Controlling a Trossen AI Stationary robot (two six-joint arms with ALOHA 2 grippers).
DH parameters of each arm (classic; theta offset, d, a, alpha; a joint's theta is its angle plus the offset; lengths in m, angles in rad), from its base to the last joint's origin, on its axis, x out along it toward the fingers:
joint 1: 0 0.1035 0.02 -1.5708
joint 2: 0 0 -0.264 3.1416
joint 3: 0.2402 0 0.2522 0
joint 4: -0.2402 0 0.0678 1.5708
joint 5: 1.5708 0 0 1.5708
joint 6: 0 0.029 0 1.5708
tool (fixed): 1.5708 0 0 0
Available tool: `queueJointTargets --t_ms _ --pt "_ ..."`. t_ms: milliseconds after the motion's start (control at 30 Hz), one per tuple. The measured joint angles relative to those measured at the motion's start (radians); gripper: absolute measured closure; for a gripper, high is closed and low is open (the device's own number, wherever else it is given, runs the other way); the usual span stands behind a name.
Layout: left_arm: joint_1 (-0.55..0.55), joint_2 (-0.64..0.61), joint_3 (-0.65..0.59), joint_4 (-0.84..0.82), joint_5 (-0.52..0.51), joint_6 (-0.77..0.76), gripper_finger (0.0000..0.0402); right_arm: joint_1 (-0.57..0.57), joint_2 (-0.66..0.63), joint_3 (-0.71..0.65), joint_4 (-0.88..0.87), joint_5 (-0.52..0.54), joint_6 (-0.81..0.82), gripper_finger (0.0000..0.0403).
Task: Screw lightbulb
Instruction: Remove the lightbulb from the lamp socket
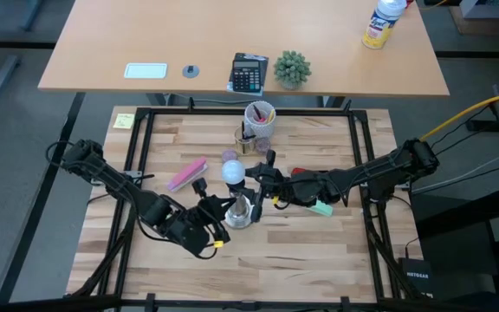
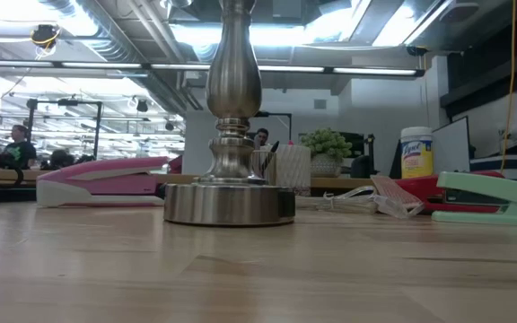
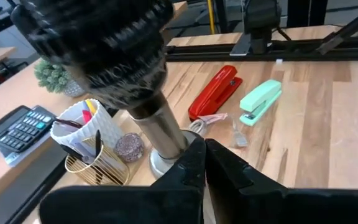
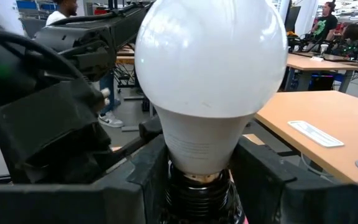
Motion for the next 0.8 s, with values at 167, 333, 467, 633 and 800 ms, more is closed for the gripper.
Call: queueJointTargets --t_ms 167,333,467,633,800 --pt "-0.001 -0.028 0.0 0.001 -0.001 0.019 0.0357 0.0 0.0 0.0 0.0 0.0 0.0 0.024" --pt "-0.003 -0.034 0.0 0.0 -0.004 0.076 0.0278 0.0 0.0 0.0 0.0 0.0 0.0 0.0239" --pt "-0.003 -0.035 0.0 0.0 -0.02 0.077 0.0221 0.0 0.0 0.0 0.0 0.0 0.0 0.0239" --pt "-0.003 -0.065 0.0 -0.001 -0.064 0.001 0.0185 0.0 0.0 0.0 0.0 0.0 0.0 0.0239" --pt "-0.003 -0.119 0.0 0.001 -0.1 -0.059 0.018 0.0 0.0 0.0 0.0 -0.02 0.0 0.0239"
